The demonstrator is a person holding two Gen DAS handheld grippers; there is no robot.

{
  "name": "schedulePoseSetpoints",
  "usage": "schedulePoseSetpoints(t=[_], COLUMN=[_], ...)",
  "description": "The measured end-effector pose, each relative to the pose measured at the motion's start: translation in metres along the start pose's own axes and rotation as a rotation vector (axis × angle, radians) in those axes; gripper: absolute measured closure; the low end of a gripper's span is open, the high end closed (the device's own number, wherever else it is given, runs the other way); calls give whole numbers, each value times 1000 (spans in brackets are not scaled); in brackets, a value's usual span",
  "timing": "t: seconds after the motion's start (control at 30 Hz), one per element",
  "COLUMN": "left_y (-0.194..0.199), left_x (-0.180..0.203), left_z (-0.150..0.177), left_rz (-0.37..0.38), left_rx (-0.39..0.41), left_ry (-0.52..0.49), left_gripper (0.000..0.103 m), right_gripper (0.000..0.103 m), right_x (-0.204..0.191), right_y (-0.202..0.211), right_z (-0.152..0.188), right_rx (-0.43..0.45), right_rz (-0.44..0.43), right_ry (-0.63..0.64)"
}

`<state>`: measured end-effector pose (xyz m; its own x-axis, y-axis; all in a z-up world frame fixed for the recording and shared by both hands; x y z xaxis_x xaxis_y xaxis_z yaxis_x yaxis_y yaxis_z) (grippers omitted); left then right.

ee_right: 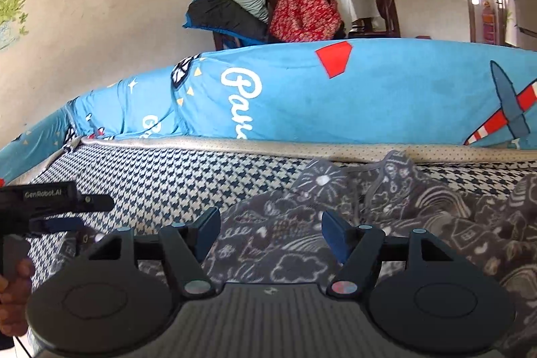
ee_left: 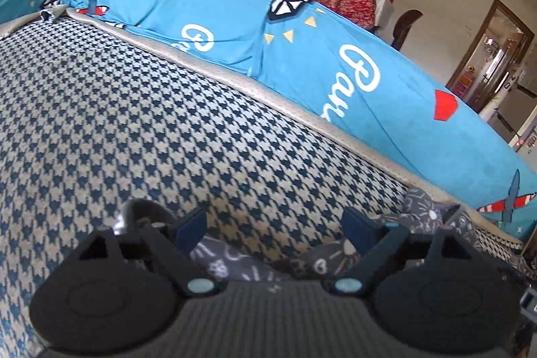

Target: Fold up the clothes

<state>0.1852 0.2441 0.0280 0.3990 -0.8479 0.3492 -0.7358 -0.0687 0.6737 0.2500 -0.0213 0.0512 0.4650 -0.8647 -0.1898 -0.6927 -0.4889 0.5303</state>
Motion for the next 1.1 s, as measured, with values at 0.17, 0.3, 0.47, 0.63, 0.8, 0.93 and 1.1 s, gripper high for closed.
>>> schedulePoseSetpoints(t=[0.17,0.3,0.47,0.63,0.8,0.93,1.1], left_y=[-29,-51,-71,-79,-91,-106,-122], left_x=[28,36,49,71,94,110,117], left_z=[7,12,13,8,10,15,22], left_rz=[78,96,124,199,265,264,247], left_rx=[-68,-113,-138,-132,-141,-153,-174], left_ry=[-35,-33,-24,-22,-33,-100,-129], left_gripper=[11,11,10,6,3,2,0], right_gripper=[36,34,28,14,10,10,10], right_x=[44,74,82,81,96,106,115], right_y=[-1,-4,-8,-17,-36,-53,-72], right_z=[-19,-27,-40,-56,-60,-51,-40], right_rx=[44,44,60,98,74,0,-51], right_rz=[53,63,92,173,251,308,346], right_ry=[-149,-306,-359,-297,-248,-216,-164])
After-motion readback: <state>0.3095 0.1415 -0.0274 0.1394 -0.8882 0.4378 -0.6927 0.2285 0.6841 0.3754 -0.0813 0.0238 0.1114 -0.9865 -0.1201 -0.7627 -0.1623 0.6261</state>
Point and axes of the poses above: each gripper's, at about its wrist camera, not at the fingertips, and y roughly against the way its jaws point, x to its right, z to its underside, the point moved 7 cm from there along -y, roughly the way its jaws point, and after that the axes turned 2 degrees about -x, right-handed, at the moved point
